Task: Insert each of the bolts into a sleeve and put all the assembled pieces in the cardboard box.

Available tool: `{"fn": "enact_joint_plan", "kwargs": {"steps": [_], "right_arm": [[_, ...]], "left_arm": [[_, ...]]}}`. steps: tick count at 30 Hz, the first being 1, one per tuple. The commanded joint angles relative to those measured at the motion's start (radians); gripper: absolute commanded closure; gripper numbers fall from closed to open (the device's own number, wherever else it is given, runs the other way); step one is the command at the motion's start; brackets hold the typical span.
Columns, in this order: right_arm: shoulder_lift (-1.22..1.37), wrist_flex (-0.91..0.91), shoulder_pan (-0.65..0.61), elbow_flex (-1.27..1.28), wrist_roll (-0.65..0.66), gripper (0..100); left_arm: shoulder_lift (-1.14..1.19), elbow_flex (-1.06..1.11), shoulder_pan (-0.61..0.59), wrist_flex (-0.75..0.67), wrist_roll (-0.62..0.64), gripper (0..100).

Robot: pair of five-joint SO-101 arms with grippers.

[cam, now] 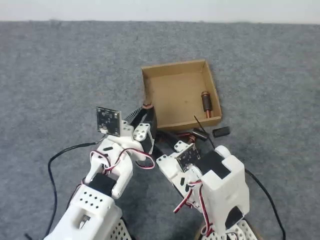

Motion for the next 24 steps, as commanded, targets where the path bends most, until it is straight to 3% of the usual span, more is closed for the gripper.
{"fn": "enact_joint_plan", "kwargs": {"steps": [1,24], "right_arm": [[-0.051,-0.005,-0.001,0.002,0.023,99.1],[-0.059,-0.005,0.038,0.000,0.023,99.1]], "left_arm": [[-0.026,-0.001,0.002,-0.006,-0.014,99],[-0.028,0.071,0.018,-0.008,-0.015,99]]}}
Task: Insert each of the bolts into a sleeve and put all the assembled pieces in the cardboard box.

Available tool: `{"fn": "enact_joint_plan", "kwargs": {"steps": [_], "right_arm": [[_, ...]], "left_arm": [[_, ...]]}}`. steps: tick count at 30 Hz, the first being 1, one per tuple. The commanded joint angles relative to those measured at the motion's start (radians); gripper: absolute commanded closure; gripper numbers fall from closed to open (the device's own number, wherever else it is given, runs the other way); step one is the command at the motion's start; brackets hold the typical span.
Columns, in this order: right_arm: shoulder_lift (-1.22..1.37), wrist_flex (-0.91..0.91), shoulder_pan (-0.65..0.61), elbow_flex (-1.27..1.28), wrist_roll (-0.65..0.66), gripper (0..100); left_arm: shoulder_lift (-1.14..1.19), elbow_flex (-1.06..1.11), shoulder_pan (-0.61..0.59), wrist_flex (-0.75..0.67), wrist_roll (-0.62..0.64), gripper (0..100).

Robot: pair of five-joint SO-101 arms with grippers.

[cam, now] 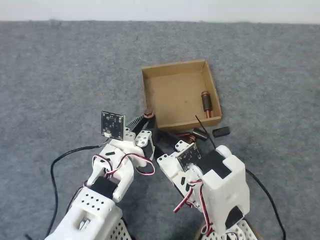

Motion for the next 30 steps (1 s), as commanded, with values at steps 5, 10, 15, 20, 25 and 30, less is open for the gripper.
{"fn": "enact_joint_plan", "kwargs": {"steps": [5,10,15,20,25,30], "right_arm": [[-0.054,-0.045,0.036,0.000,0.021,99.1],[-0.056,-0.058,0.059,0.000,0.021,99.1],[-0.054,-0.061,0.058,0.000,0.021,99.1],[-0.053,-0.061,0.059,0.000,0.021,99.1],[-0.053,-0.061,0.059,-0.002,0.021,99.1],[-0.053,-0.061,0.059,-0.002,0.021,99.1]], "left_arm": [[-0.018,0.013,0.008,-0.006,-0.011,99],[-0.017,0.022,0.005,-0.066,-0.011,99],[-0.017,0.022,0.005,-0.061,-0.008,99],[-0.017,0.022,0.006,-0.063,-0.008,99],[-0.017,0.022,0.006,-0.068,-0.008,99],[-0.017,0.022,0.006,-0.063,-0.005,87]]}}
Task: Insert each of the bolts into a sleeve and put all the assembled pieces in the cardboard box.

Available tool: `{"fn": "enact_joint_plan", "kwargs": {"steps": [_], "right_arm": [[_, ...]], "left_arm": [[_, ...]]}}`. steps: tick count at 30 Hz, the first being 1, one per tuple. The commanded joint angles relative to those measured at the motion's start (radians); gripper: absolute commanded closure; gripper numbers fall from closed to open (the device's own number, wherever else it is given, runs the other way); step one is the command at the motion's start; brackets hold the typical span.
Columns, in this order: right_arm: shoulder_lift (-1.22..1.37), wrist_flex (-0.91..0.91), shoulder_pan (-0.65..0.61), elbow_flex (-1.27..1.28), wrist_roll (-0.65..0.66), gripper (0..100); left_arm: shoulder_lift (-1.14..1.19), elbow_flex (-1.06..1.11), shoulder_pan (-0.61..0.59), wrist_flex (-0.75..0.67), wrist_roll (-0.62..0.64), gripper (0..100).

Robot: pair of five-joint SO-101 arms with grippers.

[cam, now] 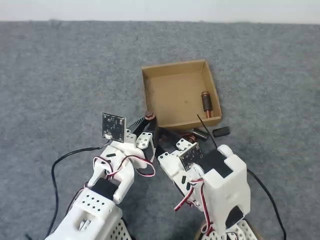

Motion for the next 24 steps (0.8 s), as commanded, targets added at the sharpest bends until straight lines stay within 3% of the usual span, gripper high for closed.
{"fn": "enact_joint_plan", "kwargs": {"steps": [1,5,24], "right_arm": [[-0.053,-0.030,0.036,0.002,0.021,99.1],[-0.053,-0.027,0.036,0.002,0.021,99.1],[-0.051,-0.022,0.038,-0.005,0.021,99.1]], "left_arm": [[-0.011,-0.012,0.002,-0.021,-0.005,83],[-0.014,-0.012,0.002,0.021,-0.005,76],[-0.017,-0.025,-0.032,0.018,-0.006,76]]}}
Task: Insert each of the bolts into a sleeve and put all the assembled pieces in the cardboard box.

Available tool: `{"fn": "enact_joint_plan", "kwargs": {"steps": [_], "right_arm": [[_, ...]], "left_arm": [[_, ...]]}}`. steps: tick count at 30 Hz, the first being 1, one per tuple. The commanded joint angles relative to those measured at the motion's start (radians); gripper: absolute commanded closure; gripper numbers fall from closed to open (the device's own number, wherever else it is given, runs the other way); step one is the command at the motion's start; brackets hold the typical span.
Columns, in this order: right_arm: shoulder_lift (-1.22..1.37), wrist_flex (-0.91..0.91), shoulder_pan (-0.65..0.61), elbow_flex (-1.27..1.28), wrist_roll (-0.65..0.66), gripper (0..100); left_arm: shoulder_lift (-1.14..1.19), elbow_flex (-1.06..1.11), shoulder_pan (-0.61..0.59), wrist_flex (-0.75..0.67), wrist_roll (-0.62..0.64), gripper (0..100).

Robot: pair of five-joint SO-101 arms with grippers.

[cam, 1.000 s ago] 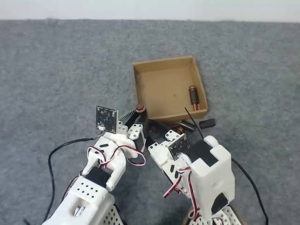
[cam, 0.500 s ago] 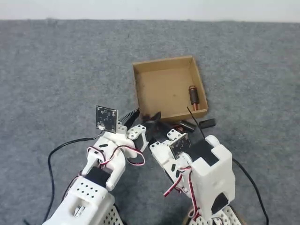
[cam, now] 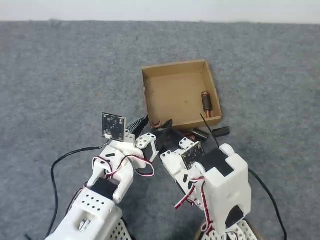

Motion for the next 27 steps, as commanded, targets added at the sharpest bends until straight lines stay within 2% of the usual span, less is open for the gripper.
{"fn": "enact_joint_plan", "kwargs": {"steps": [1,11,13,18,22,27], "right_arm": [[-0.051,-0.022,0.013,-0.009,0.020,99.1],[-0.051,-0.022,0.030,-0.011,0.020,99.1],[-0.051,-0.022,0.035,-0.011,0.020,99.1],[-0.051,-0.022,0.035,-0.011,0.020,99.1],[-0.051,-0.022,0.035,-0.011,0.020,99.1],[-0.051,-0.022,0.036,-0.009,0.020,99.1]], "left_arm": [[-0.017,-0.036,-0.037,-0.002,-0.002,76],[-0.017,-0.058,-0.080,-0.002,0.000,77],[-0.017,-0.064,-0.081,0.002,0.000,81],[-0.017,-0.085,-0.144,0.003,0.000,100],[-0.017,-0.077,-0.201,0.006,0.000,98],[-0.017,-0.085,-0.284,0.132,-0.005,99]]}}
